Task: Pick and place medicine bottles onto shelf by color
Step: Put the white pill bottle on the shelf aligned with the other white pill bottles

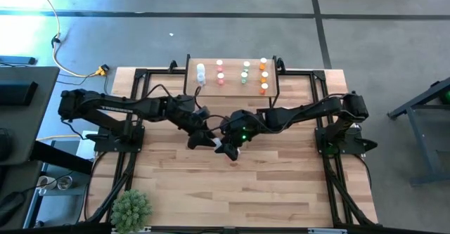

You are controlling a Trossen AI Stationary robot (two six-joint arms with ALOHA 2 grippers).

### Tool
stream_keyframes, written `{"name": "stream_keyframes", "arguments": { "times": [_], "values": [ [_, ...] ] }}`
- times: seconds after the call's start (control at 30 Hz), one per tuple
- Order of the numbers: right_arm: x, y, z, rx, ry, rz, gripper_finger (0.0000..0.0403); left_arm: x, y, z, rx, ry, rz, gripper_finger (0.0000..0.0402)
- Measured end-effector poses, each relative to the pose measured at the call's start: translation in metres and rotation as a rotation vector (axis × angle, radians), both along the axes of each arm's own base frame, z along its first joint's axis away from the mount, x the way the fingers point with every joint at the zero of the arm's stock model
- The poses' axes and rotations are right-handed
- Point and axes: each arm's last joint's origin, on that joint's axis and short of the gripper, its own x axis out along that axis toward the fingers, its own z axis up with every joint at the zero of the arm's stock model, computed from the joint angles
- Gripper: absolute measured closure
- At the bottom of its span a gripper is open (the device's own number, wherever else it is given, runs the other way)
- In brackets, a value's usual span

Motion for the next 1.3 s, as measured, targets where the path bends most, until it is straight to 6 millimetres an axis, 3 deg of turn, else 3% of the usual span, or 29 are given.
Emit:
{"name": "stream_keyframes", "arguments": {
  "times": [0.73,1.1,1.3],
  "values": [
    [-0.0001,0.0015,0.0008,0.002,-0.005,0.005,0.0276,0.0073,-0.0001,-0.0063,0.026,-0.011,-0.026,0.0202],
    [-0.0005,0.0013,0.0003,0.003,0.002,0.003,0.0276,0.0078,0.0001,-0.0060,0.078,-0.035,-0.049,0.0275],
    [-0.0004,0.0013,0.0003,-0.001,0.000,-0.001,0.0276,0.0079,-0.0010,-0.0058,0.082,-0.037,-0.053,0.0269]
  ]
}}
